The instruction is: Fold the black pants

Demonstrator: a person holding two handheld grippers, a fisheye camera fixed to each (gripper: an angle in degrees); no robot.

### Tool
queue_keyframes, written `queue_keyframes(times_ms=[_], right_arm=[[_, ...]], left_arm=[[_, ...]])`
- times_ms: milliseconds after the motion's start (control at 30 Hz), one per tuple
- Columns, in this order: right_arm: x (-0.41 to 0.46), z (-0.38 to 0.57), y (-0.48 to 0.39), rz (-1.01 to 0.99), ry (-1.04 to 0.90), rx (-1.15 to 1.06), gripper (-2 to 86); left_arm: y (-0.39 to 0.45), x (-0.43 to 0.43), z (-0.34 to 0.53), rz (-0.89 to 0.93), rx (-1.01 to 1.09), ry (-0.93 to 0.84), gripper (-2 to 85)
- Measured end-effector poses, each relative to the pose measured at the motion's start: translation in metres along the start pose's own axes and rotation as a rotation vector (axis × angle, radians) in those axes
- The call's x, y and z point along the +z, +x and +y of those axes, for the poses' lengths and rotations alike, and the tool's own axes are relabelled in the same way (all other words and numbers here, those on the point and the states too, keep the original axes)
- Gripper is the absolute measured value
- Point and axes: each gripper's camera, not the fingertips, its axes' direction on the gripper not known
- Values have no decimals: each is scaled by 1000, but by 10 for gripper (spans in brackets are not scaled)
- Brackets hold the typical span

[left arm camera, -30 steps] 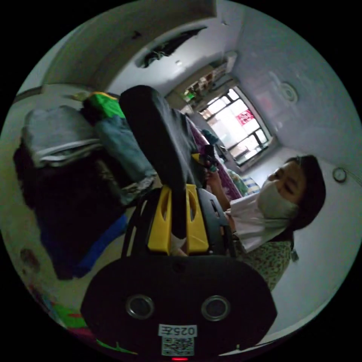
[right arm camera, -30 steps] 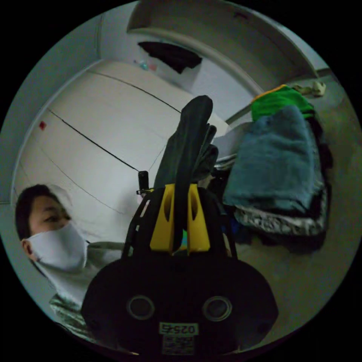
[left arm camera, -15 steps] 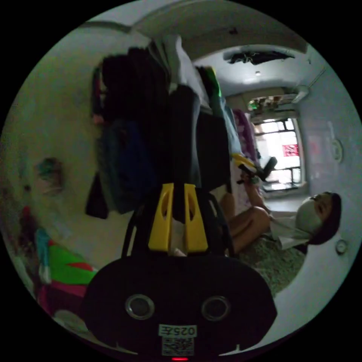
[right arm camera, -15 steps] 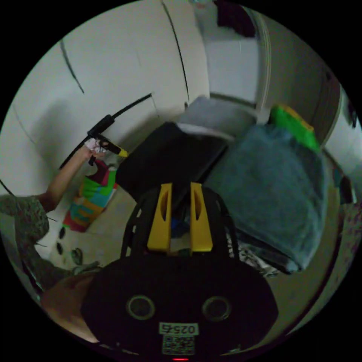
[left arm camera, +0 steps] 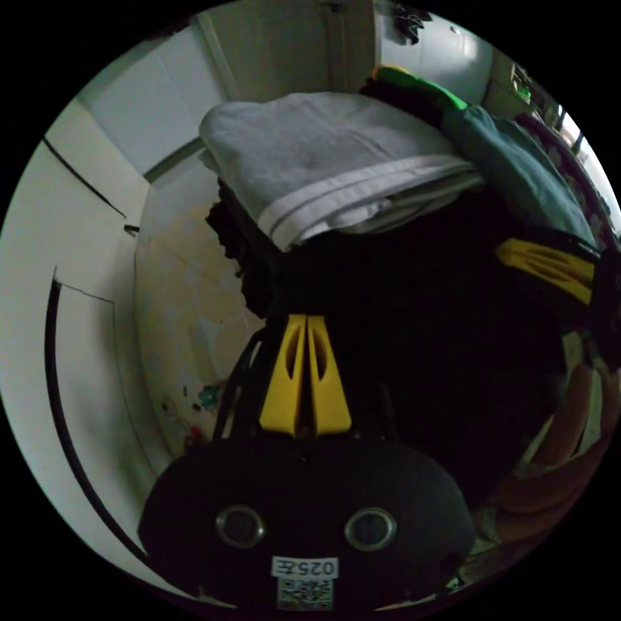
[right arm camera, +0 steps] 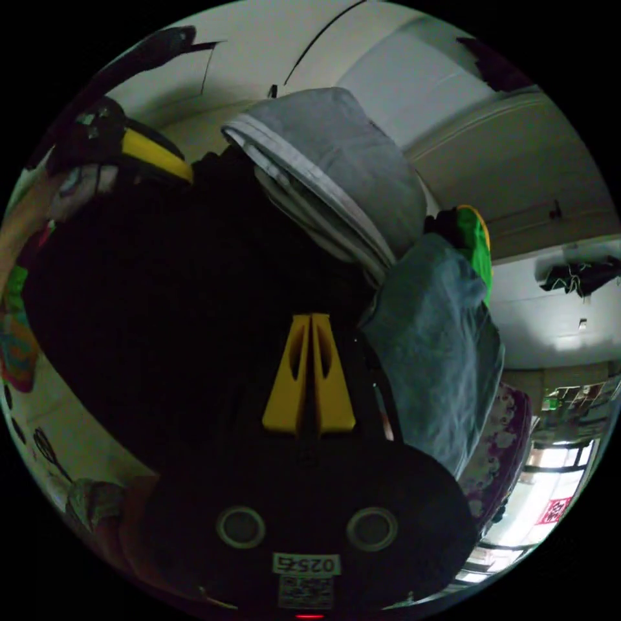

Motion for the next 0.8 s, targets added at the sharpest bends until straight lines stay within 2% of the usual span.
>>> queue_keyframes(times_ms=[100,133,167,200,233,267,300,367,400,467,500,567,600,667,700,733,767,800], right_arm=[[-42,27,16,-108,109,91,-9],[-68,53,29,-191,228,139,-9],[-100,91,45,-218,378,211,-10],[-117,112,53,-209,442,246,-10],[-152,160,68,-195,559,283,-10],[-187,216,81,-125,673,336,-10],[-204,245,86,-71,720,353,-10],[-271,358,94,240,812,371,-10],[-287,386,95,331,806,406,-10],[-349,493,94,631,709,580,-10],[-364,520,93,682,677,633,-9],[-427,628,72,852,607,865,-9],[-441,654,63,896,594,916,-9],[-483,753,24,1082,481,1140,-7],[-491,779,14,1127,447,1214,-6],[-503,831,-8,1186,384,1358,-3],[-510,885,-29,1210,319,1500,4],[-512,912,-40,1215,289,1574,8]], left_arm=[[9,-25,20,38,-93,16,-9],[15,-48,36,-11,-140,101,-9],[29,-83,62,-43,-161,308,-9],[39,-103,76,-47,-167,430,-9],[65,-139,106,-30,-151,680,-9],[97,-168,133,11,-91,929,-9],[115,-179,143,34,-39,1042,-9],[187,-201,160,170,145,1357,-8],[206,-203,158,215,191,1398,-8],[288,-199,132,436,365,1467,-7],[309,-196,124,509,387,1474,-6],[398,-183,86,880,489,1490,-1],[422,-180,78,982,503,1496,5],[530,-180,66,1316,633,1531,21],[558,-183,67,1362,678,1527,23],[622,-193,70,1403,790,1479,29],[692,-201,74,1447,873,1357,38],[728,-204,75,1491,938,1274,45]])
